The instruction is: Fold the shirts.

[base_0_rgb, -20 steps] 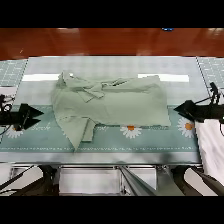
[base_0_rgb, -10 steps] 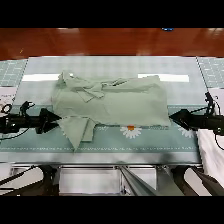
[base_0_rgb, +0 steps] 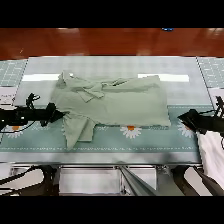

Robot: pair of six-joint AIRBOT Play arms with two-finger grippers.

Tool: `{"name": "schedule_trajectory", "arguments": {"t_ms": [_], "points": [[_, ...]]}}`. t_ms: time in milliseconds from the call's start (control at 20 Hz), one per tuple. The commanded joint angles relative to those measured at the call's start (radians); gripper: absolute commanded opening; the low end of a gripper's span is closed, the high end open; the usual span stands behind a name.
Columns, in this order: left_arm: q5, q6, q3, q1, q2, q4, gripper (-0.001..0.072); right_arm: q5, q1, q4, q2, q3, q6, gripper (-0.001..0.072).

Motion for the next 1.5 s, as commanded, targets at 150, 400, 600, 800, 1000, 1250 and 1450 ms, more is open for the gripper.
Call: {"name": "schedule_trajectory", "arguments": {"t_ms": [150,400,600,800,1000,1250,1450], "points": [[-0.017,0.025,0.019,-0.008,-0.001,-0.011,0.0016,0.084,-0.024,0.055,-0.097,-0.013,-0.051,0.041],[-0.019,0.025,0.019,-0.008,-0.001,-0.012,0.0017,0.001,0.088,0.119,-0.308,0.013,-0.058,0.041],[-0.02,0.024,0.019,-0.008,-0.001,-0.012,0.0016,-0.065,0.199,0.208,-0.435,0.128,-0.063,0.0229],[-0.089,0.024,0.061,0.01,0.002,-0.01,0.0016,0.025,0.304,0.2,-0.455,0.331,-0.109,0.0023],[-0.207,0.024,0.314,0.043,0.073,-0.076,0.0016,0.167,0.307,0.185,-0.405,0.68,-0.06,0.0022],[-0.2,0.008,0.825,0.044,0.235,-0.099,0.0016,0.198,0.307,0.122,-0.247,1.21,0.03,0.0022],[-0.097,-0.031,1.171,0.044,0.352,0.033,0.0016,0.222,0.304,-0.004,-0.092,1.492,0.072,0.0022]]}}
